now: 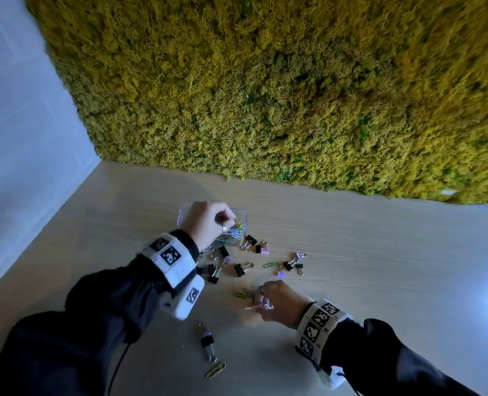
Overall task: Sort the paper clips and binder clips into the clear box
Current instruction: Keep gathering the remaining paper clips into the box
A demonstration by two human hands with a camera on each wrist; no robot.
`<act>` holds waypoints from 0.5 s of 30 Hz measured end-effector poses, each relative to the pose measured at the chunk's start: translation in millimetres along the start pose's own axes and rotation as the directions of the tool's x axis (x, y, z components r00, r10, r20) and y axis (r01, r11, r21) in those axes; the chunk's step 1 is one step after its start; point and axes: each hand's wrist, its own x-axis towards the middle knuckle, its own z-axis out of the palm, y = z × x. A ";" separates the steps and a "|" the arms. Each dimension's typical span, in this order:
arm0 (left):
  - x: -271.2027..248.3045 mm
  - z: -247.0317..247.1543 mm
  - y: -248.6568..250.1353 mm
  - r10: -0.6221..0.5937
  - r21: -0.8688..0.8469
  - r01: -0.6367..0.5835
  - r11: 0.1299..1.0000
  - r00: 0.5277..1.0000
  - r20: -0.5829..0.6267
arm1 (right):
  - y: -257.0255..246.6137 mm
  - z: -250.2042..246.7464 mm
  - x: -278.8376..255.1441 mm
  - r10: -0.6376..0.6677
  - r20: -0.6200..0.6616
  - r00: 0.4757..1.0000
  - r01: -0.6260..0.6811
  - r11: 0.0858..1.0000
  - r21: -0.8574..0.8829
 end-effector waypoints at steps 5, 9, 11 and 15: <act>20.4 5.5 -27.4 -0.068 0.092 0.056 0.994 0.989 0.134 | -0.1 1.6 3.5 0.030 -0.015 0.999 -0.030 1.000 0.010; 5.1 1.7 -43.1 -0.001 0.056 -0.004 0.998 0.996 0.084 | 1.2 -18.6 3.8 0.010 -0.072 0.997 -0.002 0.993 0.117; -4.6 -4.5 -52.9 0.033 0.084 -0.038 0.996 0.998 0.058 | -2.2 -44.7 13.6 0.060 -0.232 0.971 -0.013 0.980 0.200; -13.8 -4.7 -63.9 -0.023 0.182 0.011 0.983 0.998 0.067 | -19.3 -93.3 53.0 0.018 -0.482 0.876 0.060 0.987 0.146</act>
